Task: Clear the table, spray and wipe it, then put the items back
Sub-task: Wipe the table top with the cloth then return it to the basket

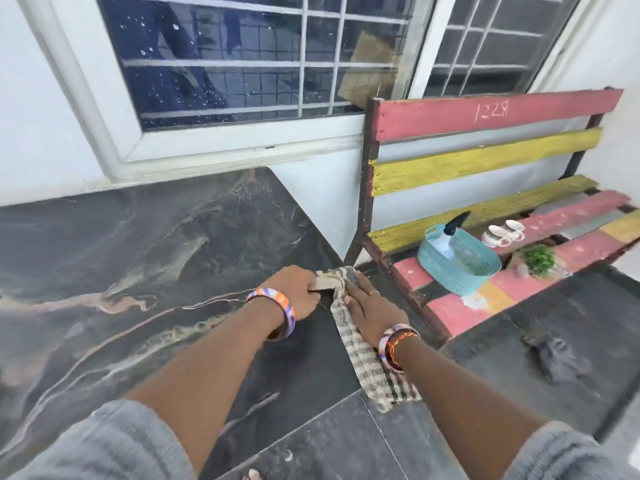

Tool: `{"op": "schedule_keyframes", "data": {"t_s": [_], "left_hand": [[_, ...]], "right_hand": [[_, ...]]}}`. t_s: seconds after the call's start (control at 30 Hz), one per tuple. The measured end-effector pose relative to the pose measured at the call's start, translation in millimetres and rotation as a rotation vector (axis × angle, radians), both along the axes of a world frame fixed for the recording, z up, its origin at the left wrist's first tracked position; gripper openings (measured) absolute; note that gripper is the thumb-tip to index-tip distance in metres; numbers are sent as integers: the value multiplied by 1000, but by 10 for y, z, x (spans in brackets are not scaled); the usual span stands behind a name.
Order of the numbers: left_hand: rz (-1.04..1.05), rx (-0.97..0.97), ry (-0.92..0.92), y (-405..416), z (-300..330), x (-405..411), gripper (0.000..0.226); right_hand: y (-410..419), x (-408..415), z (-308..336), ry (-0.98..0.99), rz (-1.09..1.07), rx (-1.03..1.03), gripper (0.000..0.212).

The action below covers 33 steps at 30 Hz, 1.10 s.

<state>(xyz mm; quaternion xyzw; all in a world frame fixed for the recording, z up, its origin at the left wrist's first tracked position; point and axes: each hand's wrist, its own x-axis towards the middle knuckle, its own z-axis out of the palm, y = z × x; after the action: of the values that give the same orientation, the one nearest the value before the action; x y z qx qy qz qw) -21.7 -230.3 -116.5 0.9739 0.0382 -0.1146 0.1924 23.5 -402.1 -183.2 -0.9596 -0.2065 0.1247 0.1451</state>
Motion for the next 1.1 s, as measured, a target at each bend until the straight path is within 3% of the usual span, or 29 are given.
{"op": "schedule_keyframes", "data": {"t_s": [0.17, 0.3, 0.4, 0.5, 0.6, 0.67, 0.8, 1.1], "left_hand": [[-31, -125, 137, -413, -50, -417, 12], [114, -430, 117, -684, -34, -696, 13], [243, -733, 227, -917, -10, -848, 14], [336, -855, 240, -1134, 62, -945, 36], [414, -928, 155, -1281, 219, -1003, 85], [441, -1048, 59, -1335, 340, -1009, 90], [497, -1071, -77, -1341, 577, -1057, 71], [508, -917, -135, -1298, 712, -1067, 72]], "right_hand": [[-591, -523, 33, 14, -72, 59, 44], [-866, -768, 202, 7, -189, 183, 41], [-971, -934, 463, 10, -266, 404, 40], [-965, -1048, 762, -5, -309, 619, 39], [-879, -1107, 1013, 14, -282, 775, 38], [-832, -1137, 1156, 30, -277, 868, 39], [-820, -1174, 1401, 100, -253, 967, 39], [-765, -1106, 1518, 97, -329, 868, 35]]}}
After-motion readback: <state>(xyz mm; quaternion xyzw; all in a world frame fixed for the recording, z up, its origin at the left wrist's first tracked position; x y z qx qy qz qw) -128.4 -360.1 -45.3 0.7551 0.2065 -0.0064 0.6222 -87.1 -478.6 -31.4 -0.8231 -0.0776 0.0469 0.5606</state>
